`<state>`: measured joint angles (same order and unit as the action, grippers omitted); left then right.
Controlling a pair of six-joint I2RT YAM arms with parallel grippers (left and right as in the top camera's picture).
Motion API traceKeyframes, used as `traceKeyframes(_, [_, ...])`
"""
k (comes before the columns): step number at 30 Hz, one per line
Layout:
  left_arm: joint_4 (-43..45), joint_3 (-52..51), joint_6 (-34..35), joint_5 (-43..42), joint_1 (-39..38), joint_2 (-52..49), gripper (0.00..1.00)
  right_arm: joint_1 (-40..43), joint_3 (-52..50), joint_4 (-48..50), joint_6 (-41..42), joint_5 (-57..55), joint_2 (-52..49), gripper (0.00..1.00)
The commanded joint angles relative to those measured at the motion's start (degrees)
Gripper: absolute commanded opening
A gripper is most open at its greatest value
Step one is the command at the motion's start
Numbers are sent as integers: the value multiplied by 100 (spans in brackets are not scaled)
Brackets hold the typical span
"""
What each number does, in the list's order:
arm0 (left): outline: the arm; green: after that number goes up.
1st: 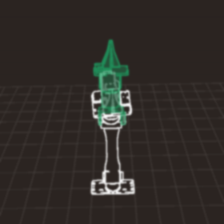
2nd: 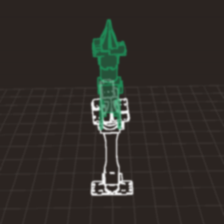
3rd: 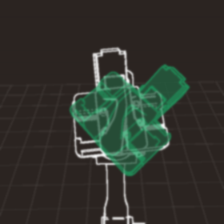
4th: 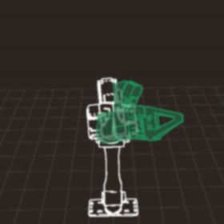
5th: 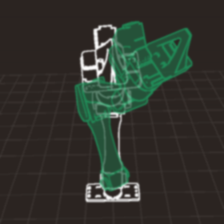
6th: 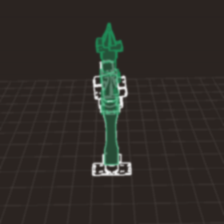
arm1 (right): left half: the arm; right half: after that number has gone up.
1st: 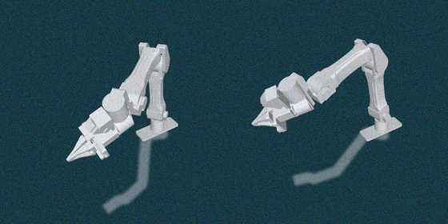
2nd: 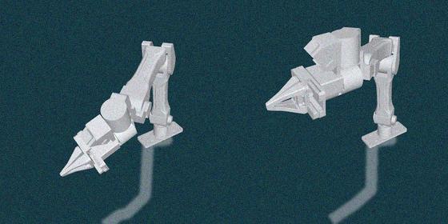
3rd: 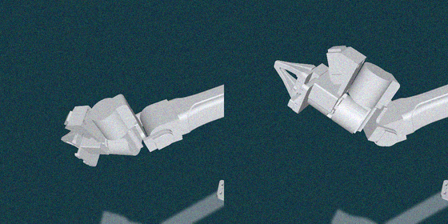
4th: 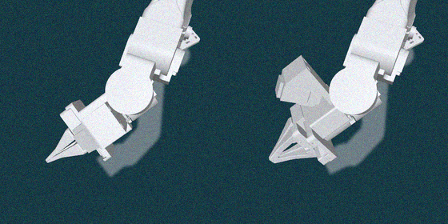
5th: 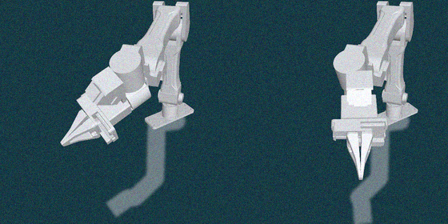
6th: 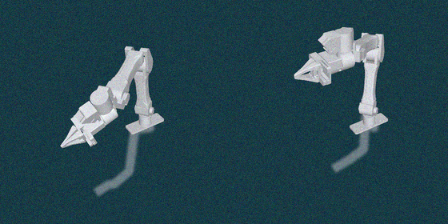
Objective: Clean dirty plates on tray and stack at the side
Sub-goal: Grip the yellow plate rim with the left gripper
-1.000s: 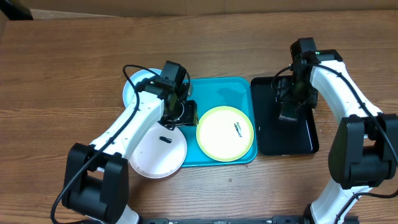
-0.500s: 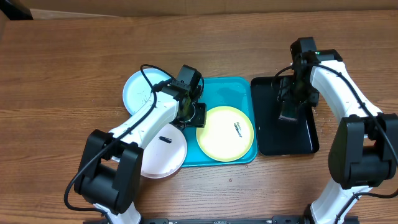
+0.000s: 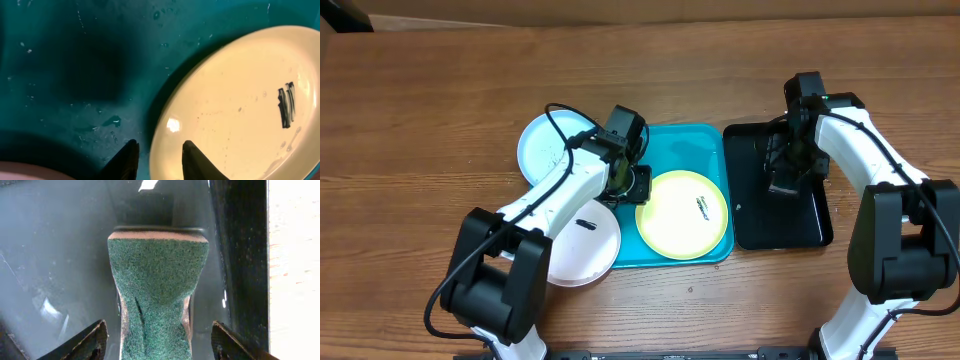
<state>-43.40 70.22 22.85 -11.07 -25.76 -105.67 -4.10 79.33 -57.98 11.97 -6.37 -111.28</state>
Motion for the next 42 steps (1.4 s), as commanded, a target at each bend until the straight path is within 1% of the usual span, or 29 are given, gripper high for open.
traceKeyframes(1, [17,-109,122,107,-125,-96,31,48,-26,28,26,-66,2,68])
traceKeyframes(5, [4,-122,166,334,-254,-118,30,48,-26,26,26,-66,2,68])
traceKeyframes(13, [-7,-125,297,664,-428,-247,33,48,-26,7,26,-66,2,68])
traceKeyframes(15, [-2,-122,297,684,-428,-262,31,48,-26,7,26,-66,2,69])
traceKeyframes(19, [4,-122,295,706,-428,-262,20,48,-26,7,26,-63,2,68])
traceKeyframes(21, [-11,-125,295,706,-428,-264,17,48,-26,7,26,-63,2,68])
traceKeyframes(24, [-7,-153,295,706,-437,-267,20,48,-26,7,26,-66,2,69])
traceKeyframes(28, [-7,-164,293,723,-437,-267,18,48,-26,4,26,-66,2,68])
traceKeyframes(31, [-15,-173,293,723,-437,-267,20,48,-26,4,26,-66,2,69])
traceKeyframes(35, [35,-269,295,726,-437,-267,19,48,-26,9,26,-66,2,69])
traceKeyframes(38, [92,-343,295,732,-437,-267,16,48,-26,28,26,-63,2,69])
traceKeyframes(39, [94,-343,295,761,-437,-267,12,48,-26,31,26,-59,2,69])
traceKeyframes(40, [103,-343,295,826,-437,-267,7,48,-26,31,26,-46,2,69])
traceKeyframes(41, [118,-343,295,918,-433,-267,4,48,-26,31,26,-46,2,69])
traceKeyframes(42, [144,-343,293,1032,-426,-267,4,48,-26,28,26,-44,2,69])
